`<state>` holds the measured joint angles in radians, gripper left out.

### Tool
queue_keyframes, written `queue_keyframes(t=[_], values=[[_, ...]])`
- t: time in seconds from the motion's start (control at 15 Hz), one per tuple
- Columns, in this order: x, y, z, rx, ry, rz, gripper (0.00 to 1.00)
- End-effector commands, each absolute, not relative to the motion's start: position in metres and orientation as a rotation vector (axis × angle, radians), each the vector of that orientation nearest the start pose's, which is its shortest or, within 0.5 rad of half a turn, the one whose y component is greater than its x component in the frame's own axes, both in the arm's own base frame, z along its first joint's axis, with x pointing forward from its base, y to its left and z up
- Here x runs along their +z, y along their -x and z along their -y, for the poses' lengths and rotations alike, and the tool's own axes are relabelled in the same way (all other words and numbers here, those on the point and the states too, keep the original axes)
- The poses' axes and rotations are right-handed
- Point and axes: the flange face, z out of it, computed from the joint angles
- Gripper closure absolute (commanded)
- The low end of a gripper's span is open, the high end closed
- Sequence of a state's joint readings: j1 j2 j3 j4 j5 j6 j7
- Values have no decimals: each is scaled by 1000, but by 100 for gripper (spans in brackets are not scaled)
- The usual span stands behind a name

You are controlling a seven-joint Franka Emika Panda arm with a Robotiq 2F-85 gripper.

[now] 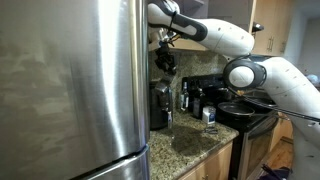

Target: Close the drawer of the air fryer, open the right upper cabinet door, remove the black bottle from the cabinet and put it on the countertop

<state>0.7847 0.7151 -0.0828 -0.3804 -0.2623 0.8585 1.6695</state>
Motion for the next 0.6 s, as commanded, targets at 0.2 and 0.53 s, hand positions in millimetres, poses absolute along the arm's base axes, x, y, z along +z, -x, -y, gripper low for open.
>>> queue_keyframes(t=[0.2, 0.53], values=[[543, -523, -427, 142, 3074, -1696, 73], [503, -504, -456, 98, 3129, -1839, 73]])
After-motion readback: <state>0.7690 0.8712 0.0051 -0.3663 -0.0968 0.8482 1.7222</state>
